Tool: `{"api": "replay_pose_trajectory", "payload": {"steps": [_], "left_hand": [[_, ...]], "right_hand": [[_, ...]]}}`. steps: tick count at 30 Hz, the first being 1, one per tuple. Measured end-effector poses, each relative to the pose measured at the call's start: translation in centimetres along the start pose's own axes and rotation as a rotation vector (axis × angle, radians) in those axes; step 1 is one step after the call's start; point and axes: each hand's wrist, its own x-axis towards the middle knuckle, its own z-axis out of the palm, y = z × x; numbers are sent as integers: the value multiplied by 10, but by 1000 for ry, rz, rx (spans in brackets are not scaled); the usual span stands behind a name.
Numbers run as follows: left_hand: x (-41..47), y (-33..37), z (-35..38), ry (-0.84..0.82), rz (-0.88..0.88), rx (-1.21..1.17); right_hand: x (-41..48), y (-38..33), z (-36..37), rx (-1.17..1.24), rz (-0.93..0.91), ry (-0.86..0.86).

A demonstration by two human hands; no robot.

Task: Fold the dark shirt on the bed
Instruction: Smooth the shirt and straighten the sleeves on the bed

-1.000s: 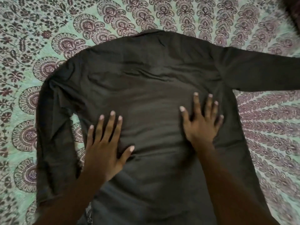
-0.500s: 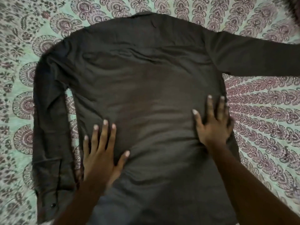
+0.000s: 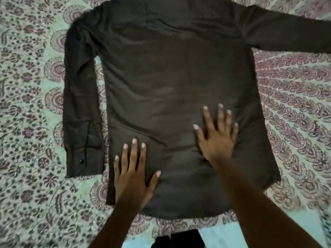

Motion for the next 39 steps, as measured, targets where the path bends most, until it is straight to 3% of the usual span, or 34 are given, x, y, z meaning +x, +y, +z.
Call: {"api": "replay_pose_trajectory", "payload": {"steps": [4, 6, 8, 10, 14, 18, 23, 25, 27, 30, 33, 36, 39], "left_hand": [[-65, -8, 6, -39, 10, -44], [-53, -11, 1, 11, -34, -64], [-37, -18, -1, 38, -66, -68], [-33, -27, 5, 54, -29, -35], [-69, -33, 19, 84, -20, -36], [-98, -28, 5, 91, -69, -86], [-11, -28, -42, 253, -29, -224], [21, -33, -40, 198, 82, -154], [19, -39, -21, 104, 164, -49], [-40, -46, 11, 47, 163, 39], [-115, -45, 28, 11, 114, -10], [-139, -45, 26, 17, 85, -40], [-92, -28, 4, 135, 26, -116]], "right_hand": [[-53, 52, -16, 86, 371, -118], [-53, 35, -20, 129, 413, -94], [-44, -1, -20, 105, 236, -23], [-31, -46, -18, 123, -79, 2], [-27, -116, -7, 103, -635, -164], [-78, -103, 10, -24, -769, -179], [-184, -42, -2, -40, -1098, -259], [-197, -29, -9, -21, -1099, -301], [-181, -33, -16, 52, -972, -249], [-117, -62, -21, 138, -635, -95], [-63, -88, -14, 88, -462, -146], [-80, -77, 3, -25, -590, -172], [-140, -40, 2, -69, -784, -189]]}}
